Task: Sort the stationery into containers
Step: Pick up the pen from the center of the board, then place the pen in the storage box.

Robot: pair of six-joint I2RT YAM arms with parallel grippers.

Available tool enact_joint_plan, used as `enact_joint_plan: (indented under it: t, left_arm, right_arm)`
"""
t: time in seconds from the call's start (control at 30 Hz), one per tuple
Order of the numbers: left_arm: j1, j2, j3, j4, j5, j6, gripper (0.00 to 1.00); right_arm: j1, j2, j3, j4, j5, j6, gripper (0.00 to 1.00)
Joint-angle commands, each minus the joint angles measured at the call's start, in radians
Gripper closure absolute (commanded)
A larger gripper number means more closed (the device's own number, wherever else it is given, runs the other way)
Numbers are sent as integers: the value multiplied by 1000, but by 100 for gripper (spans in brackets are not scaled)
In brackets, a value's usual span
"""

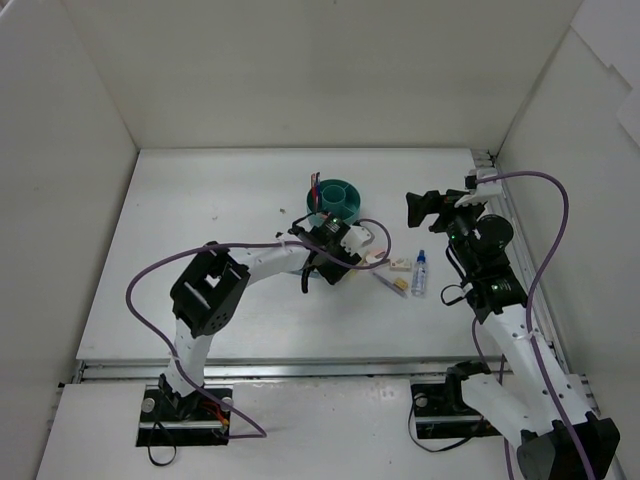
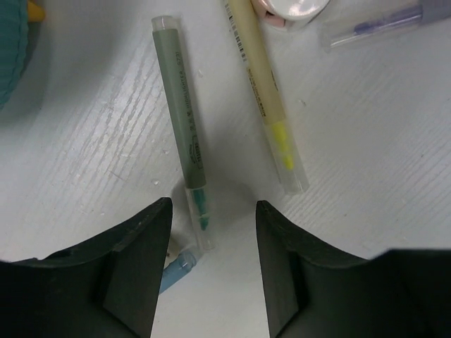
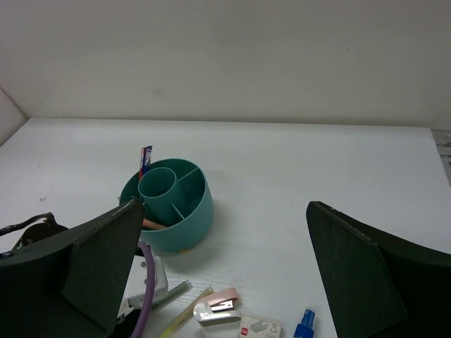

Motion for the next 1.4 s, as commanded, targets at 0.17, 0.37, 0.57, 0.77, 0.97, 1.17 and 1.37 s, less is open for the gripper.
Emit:
enact_joint_plan:
  t: [0.17,0.37,0.57,0.77,0.97,1.17,1.37]
  left_arm:
    - [15,20,65,-26,4,13,62]
    - [15,14,51,-32,16,-5,80]
    - [15,-135,-21,-11,70,-14,100]
    - [15,-333,-31,-104,50,-5,100]
    - [36,-455,-35,-187,51,-172,100]
    - [110,-523,-2,-264,263,-361,100]
    - [187,-546,-9,-288,484,-459,100]
  right_arm:
    - [-11,-12,10,41,26,-20,2]
    - [-9,-26,8,35,31,-24,2]
    - [-12,-27,7,5,-281,-225,2]
    - [-8,75,177,-422,-728,-704,2]
    - [20,208,367,-736,-867,-1123,2]
    - [170,253,462,-831,-719,-1244,2]
    - [371,298,478,-842,-708,-1433,2]
